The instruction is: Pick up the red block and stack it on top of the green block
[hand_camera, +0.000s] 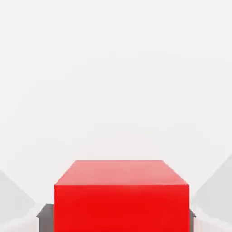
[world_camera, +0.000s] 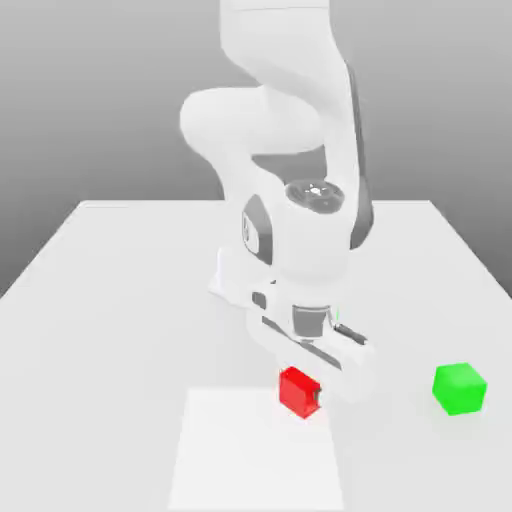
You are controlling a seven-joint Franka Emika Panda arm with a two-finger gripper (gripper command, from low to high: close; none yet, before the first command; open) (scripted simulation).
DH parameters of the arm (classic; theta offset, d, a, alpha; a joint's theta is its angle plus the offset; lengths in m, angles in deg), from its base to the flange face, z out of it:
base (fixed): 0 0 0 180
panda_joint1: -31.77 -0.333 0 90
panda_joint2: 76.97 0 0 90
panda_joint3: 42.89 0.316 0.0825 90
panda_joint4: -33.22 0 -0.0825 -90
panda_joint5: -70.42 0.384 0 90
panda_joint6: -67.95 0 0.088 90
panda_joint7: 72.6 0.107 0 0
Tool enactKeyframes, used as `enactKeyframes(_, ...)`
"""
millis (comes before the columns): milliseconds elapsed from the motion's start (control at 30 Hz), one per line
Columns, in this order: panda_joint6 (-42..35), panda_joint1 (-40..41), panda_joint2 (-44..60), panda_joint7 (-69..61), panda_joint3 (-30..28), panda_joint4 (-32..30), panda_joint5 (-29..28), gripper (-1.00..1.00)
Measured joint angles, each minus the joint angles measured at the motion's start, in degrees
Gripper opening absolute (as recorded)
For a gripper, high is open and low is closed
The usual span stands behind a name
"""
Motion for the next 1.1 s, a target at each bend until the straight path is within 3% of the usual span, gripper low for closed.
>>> enactKeyframes(67, -0.07, -0.15, -0.06, -0.04, -0.11, -0.02, 0.06, -1.0)
enactKeyframes(200, -5.9, 1.8, -7.17, -6.64, 4.42, -1.21, 9.25, -1.0)
enactKeyframes(333, -12.66, -0.51, -14.91, -11.45, 4.31, -2.09, 15.21, -1.0)
enactKeyframes(800, -23.65, -20.8, -11.18, -44.46, 12.93, 12.49, 13.09, -1.0)
enactKeyframes(1067, -15.0, -23.72, 0.04, -41.51, 9.68, 14.59, 4.27, -1.0)
enactKeyframes(1100, -14.2, -24.03, 0.95, -40.97, 9.23, 14.62, 3.51, 1.0)
